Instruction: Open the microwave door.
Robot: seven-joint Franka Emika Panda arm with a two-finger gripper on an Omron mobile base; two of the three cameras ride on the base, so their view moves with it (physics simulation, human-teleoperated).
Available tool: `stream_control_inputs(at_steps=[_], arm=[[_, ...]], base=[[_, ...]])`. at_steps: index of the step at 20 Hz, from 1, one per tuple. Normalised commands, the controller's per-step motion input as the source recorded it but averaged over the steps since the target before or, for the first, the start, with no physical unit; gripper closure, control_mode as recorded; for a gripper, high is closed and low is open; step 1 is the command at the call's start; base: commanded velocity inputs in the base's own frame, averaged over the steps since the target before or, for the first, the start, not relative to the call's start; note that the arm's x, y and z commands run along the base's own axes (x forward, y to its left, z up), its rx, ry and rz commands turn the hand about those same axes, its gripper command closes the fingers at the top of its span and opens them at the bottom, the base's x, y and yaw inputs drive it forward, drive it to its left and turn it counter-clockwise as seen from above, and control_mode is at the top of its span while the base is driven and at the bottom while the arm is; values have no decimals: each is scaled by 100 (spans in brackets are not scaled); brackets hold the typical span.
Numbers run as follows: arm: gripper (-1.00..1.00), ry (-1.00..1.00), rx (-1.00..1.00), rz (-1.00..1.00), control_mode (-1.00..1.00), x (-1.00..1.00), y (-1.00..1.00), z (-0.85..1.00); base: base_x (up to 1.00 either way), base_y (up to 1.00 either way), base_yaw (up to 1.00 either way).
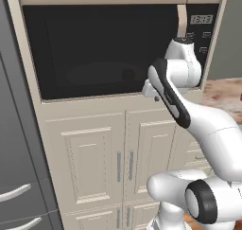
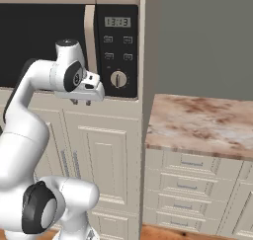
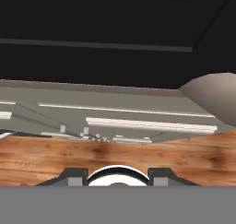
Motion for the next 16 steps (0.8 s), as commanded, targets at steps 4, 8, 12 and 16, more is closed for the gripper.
stream_control_inputs(at_steps=[4,8,12,16], arm=[[-100,-10,0,0,-100,-17,-5,3],[-100,-42,0,0,-100,-44,-32,31],[-100,-57,0,0,-100,-43,-30,57],[-100,-30,0,0,-100,-8,-7,72]], base=[[0,0,0],[0,0,0],[0,0,0],[0,0,0]])
